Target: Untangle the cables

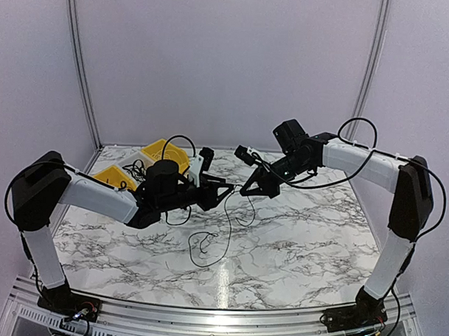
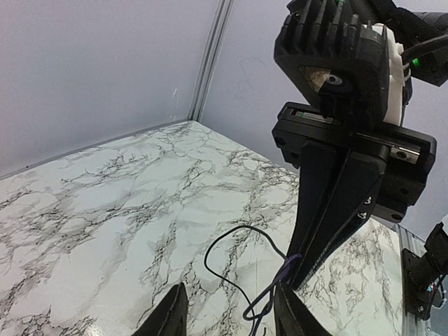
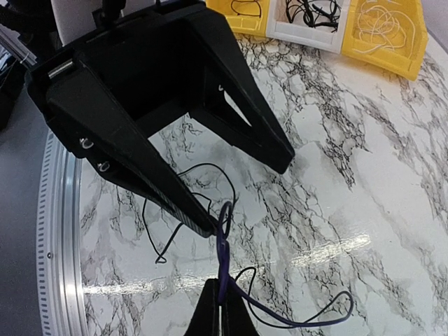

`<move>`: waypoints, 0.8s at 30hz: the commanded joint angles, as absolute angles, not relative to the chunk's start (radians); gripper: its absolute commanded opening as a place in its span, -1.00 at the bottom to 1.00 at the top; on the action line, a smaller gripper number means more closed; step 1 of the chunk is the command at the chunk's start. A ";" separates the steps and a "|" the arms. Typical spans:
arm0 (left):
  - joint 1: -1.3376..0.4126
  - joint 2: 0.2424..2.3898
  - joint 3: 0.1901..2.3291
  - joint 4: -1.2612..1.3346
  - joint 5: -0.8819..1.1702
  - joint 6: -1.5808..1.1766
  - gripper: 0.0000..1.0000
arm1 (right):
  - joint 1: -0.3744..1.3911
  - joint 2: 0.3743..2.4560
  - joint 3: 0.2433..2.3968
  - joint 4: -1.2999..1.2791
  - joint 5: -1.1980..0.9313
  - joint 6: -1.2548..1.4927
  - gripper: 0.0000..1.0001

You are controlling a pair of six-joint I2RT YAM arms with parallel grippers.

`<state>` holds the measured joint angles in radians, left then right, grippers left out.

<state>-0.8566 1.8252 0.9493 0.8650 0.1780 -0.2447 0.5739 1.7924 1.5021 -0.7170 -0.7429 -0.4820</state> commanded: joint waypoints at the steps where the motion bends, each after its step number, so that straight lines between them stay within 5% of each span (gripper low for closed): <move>1: -0.859 1.835 0.964 0.851 0.152 -0.224 -0.15 | 0.582 1.790 1.542 -0.728 -0.767 -0.476 -1.00; 24: -0.873 1.917 1.021 0.947 0.164 -0.107 -0.08 | 0.589 1.809 1.555 -0.744 -0.775 -0.486 -1.00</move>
<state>-0.8608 1.9175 1.0508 0.8566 0.1127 -0.1600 0.5747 1.7981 1.5108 -0.7246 -0.7727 -0.4828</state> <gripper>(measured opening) 0.448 0.018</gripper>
